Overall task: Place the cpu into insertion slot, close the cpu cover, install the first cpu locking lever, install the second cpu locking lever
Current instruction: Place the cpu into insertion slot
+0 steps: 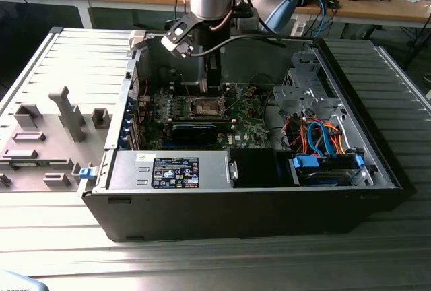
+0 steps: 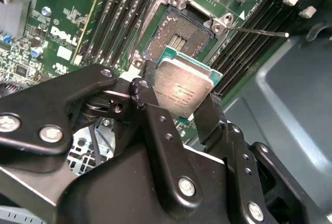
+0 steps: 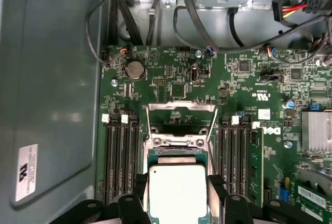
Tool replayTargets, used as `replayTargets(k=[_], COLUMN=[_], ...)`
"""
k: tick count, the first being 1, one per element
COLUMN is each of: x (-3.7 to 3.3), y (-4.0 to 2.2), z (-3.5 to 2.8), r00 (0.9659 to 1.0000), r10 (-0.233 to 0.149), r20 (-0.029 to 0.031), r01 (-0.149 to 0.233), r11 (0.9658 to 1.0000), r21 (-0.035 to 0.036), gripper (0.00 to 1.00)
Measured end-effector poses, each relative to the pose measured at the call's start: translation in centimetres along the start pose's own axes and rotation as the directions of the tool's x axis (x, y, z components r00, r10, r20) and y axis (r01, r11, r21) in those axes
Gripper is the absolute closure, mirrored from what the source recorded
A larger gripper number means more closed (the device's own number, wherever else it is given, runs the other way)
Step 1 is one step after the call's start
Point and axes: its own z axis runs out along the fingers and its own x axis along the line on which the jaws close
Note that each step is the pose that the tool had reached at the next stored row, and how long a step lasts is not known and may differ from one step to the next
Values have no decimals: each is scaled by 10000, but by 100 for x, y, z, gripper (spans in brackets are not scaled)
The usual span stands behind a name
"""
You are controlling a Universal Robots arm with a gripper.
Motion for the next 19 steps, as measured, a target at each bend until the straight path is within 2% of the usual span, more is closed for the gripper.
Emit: replayTargets(k=[2, 4, 9, 13, 16, 19], x=[-5, -16, -21, -19, -19, -20], y=[-10, -26, -38, -66, -96, -100], z=[37, 109, 241, 313, 413, 463], r00=[10000, 10000, 10000, 10000, 10000, 10000], r10=[1, 2, 4, 4, 2, 6], r20=[-1, -2, -1, -2, 0, -1], r01=[-1, -2, -4, -4, -2, -6], r11=[10000, 10000, 10000, 10000, 10000, 10000], r21=[0, 0, 0, -1, 1, 0], gripper=[46, 46, 46, 46, 46, 46])
